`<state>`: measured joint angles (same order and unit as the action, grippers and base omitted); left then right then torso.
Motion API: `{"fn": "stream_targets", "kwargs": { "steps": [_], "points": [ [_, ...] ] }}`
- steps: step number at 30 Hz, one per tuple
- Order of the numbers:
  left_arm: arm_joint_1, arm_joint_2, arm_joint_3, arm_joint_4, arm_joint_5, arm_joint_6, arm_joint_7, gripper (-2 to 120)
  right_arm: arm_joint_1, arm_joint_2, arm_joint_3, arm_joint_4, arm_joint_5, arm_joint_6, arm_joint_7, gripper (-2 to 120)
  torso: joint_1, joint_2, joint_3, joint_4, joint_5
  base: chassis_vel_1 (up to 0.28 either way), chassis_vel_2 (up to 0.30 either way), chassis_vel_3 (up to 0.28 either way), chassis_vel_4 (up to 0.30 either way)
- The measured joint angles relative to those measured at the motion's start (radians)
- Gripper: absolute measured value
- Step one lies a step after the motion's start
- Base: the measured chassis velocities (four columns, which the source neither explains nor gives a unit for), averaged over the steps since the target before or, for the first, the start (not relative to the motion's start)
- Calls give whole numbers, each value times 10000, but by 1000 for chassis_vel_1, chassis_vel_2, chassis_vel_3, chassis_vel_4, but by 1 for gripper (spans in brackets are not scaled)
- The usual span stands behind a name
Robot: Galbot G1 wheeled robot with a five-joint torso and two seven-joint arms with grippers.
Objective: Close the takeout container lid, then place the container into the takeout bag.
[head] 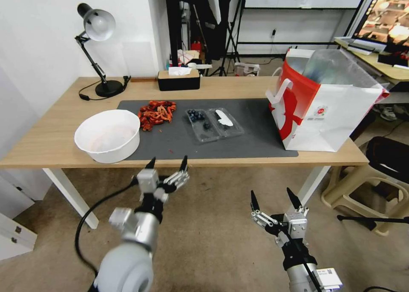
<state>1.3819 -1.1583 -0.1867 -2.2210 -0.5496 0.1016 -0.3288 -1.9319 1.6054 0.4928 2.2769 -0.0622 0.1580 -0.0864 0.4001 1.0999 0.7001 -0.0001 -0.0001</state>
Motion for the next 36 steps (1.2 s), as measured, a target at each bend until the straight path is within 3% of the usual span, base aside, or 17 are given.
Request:
{"fn": "stream_targets", "kwargs": {
  "steps": [5, 8, 15, 21, 23, 28, 36],
  "points": [
    [-1035, 565, 409, 310, -872, 549, -347, 100, -26, 25, 1, -94, -171, 34, 31, 100, 0, 0, 0, 2, 1, 0, 0, 0, 0],
    [-2397, 1093, 1185, 737, -1845, 1160, -790, 100, -27, 27, -65, -261, -408, 100, 66, 100, 0, 1, 0, 1, 2, 0, 0, 0, 0],
    [-4429, 1369, 2335, 1593, -3185, 1968, -1565, 100, -5, 34, -122, -436, -659, 214, 161, 100, 1, 0, 0, 1, 3, 0, 0, 0, 0],
    [-5794, 1191, 2979, 2302, -3956, 2715, -2332, 100, 26, 32, -93, -543, -690, 286, 233, 100, -1, 0, 0, 1, 1, 0, 0, 0, 0],
    [-6366, 982, 3071, 2492, -4522, 3567, -2835, 100, 44, 31, -66, -626, -691, 337, 269, 100, -1, 0, -1, 0, 3, 0, 0, 0, 0],
    [-7338, 628, 3329, 3105, -5140, 4573, -3758, 100, 100, 30, -36, -752, -684, 378, 313, 100, -1, 0, -1, 1, 2, 0, 0, 0, 0],
    [-8233, 159, 3770, 4085, -5831, 5169, -4685, 100, 199, 29, -30, -950, -646, 455, 402, 100, 0, 0, -1, 0, 2, 0, 0, 0, 0]
  ]
}}
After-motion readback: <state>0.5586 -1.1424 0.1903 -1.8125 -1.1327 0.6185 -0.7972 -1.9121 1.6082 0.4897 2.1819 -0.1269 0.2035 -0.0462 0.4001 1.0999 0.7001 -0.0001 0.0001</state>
